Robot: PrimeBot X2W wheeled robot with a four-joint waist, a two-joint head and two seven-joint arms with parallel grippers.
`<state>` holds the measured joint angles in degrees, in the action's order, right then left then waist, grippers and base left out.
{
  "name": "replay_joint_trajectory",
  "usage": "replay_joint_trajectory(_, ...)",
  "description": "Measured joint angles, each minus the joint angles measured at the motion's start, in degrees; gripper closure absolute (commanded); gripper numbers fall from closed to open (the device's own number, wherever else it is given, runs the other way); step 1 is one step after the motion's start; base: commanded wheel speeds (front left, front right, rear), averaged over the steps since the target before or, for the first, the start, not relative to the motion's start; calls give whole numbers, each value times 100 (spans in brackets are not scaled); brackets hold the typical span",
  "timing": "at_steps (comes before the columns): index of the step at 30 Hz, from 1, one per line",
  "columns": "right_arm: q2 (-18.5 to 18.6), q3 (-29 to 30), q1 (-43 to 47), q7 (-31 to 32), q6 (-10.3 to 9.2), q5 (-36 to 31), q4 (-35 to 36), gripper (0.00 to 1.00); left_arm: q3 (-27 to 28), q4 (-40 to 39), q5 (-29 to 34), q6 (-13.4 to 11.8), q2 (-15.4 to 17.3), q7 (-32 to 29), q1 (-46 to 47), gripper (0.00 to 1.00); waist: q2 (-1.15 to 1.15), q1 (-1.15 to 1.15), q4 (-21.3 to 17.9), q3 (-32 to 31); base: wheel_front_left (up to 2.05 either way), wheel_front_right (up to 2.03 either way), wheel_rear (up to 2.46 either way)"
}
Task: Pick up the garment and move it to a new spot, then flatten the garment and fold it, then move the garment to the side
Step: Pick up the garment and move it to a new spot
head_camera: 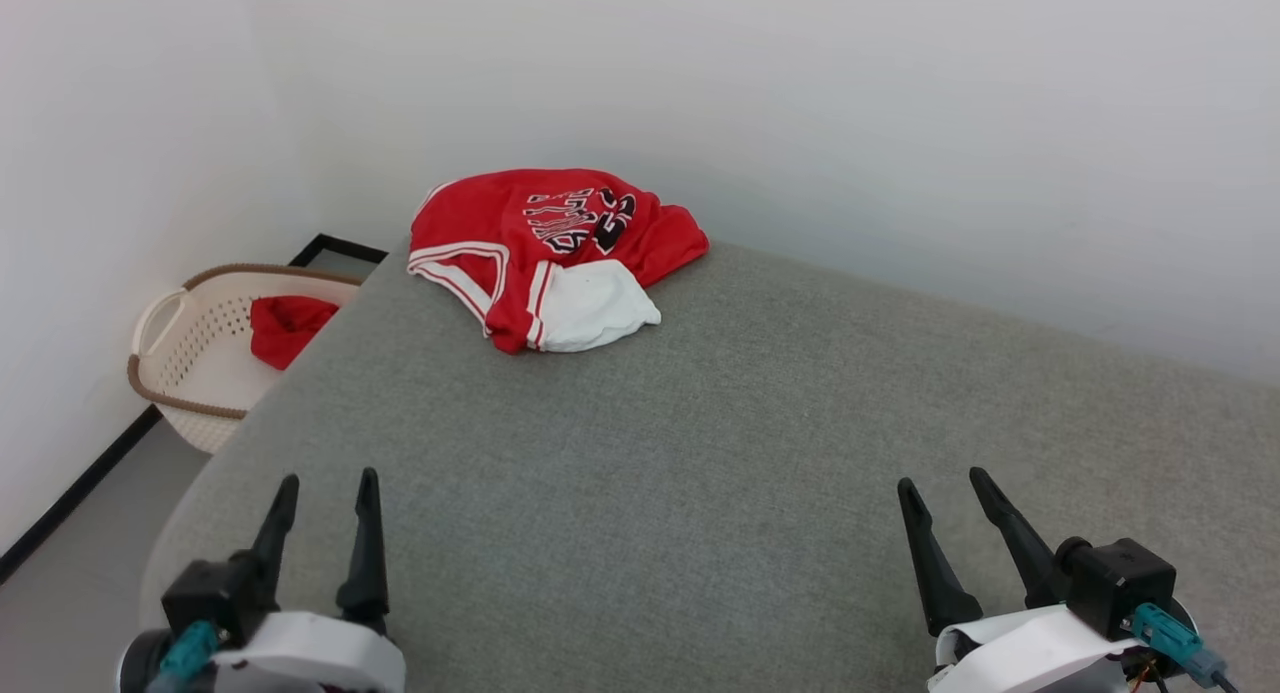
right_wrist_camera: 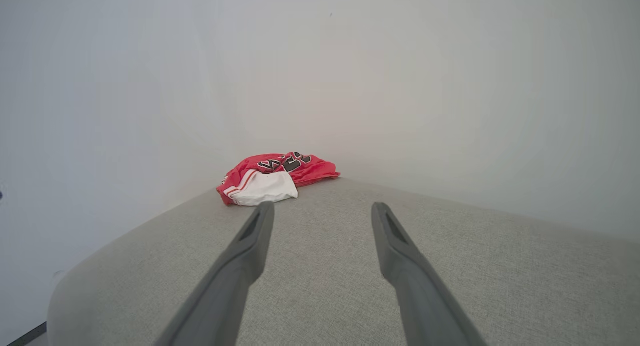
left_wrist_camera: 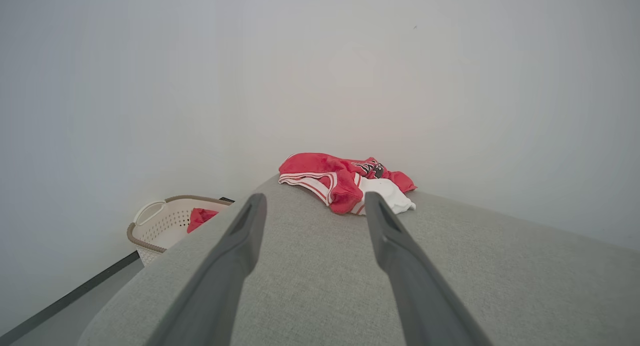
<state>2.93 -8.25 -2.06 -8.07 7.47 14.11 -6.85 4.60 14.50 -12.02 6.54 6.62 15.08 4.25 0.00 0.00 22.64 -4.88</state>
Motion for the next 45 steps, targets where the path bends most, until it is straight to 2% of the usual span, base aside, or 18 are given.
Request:
replay_joint_trajectory(8, 0, 35, -71, 59, 0, -71, 19, 0, -9, -190, -409, 30, 208, -491, 625, 0, 0, 0, -201, 181, 0, 0, 0)
replay_joint_trajectory(11, 0, 51, -90, 103, 0, -115, 89, 0, 12, -256, -671, 52, 400, -854, 1029, 0, 0, 0, -317, 320, 0, 0, 0)
replay_joint_trajectory(16, -2, 67, -314, 154, 0, -233, 220, 0, 110, -246, -1034, 59, 907, -1373, 1896, 0, 0, 0, -530, 667, 0, 0, 0)
replay_joint_trajectory(22, 13, 65, -604, 149, 0, -319, 319, 0, 115, 37, -1441, 64, 1407, -2123, 2898, 0, 0, 0, -810, 1211, 0, 0, 0)
replay_joint_trajectory(32, 119, 40, -1024, 24, 0, -343, 366, 0, -143, 973, -2045, 78, 2227, -3171, 4234, 0, 0, 0, -1314, 2188, 0, 0, 0)
replay_joint_trajectory(40, 254, 9, -1265, 29, 0, -347, 548, 0, -312, 2180, -2283, 77, 2503, -3924, 5185, 0, 0, 0, -1685, 2866, 0, 0, 0)
replay_joint_trajectory(45, 320, -52, -1380, 113, 0, -349, 742, 0, -449, 2932, -2243, -62, 2628, -4432, 5711, 0, 0, 0, -1885, 3224, 0, 0, 0)
